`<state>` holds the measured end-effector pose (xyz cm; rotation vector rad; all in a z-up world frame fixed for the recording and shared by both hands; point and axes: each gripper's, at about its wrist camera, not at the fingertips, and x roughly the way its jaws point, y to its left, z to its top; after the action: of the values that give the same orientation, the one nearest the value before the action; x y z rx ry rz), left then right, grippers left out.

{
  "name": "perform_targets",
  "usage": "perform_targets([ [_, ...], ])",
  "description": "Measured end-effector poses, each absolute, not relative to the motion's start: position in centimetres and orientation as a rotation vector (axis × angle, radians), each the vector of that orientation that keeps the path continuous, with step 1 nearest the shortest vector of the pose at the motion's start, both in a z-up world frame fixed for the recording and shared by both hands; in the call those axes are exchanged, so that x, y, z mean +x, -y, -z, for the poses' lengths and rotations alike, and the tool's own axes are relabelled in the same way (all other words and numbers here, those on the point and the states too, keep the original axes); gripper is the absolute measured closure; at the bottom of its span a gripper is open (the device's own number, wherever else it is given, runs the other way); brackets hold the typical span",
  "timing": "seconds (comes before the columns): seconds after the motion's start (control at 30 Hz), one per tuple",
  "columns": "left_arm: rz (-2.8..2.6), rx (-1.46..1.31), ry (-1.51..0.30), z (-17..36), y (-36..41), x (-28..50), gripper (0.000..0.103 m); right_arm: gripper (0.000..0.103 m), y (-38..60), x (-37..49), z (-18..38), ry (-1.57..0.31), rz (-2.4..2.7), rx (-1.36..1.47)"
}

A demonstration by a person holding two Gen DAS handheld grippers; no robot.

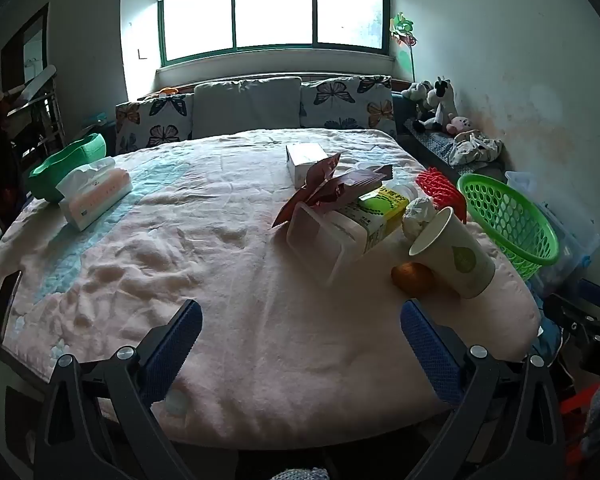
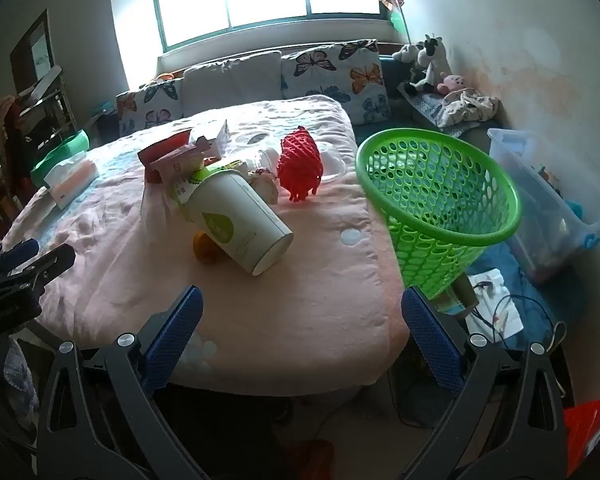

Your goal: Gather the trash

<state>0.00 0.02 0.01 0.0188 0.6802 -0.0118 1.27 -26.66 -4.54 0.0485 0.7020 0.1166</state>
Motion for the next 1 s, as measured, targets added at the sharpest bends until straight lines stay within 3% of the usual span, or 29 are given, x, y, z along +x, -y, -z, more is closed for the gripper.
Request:
perform_targets([
  [1.0,0.014,0.02,-0.679,-0.01,0.31,-0.25,0.007,0.004,26.82,1.36,4.67,-0.707,-0.118,0.06],
])
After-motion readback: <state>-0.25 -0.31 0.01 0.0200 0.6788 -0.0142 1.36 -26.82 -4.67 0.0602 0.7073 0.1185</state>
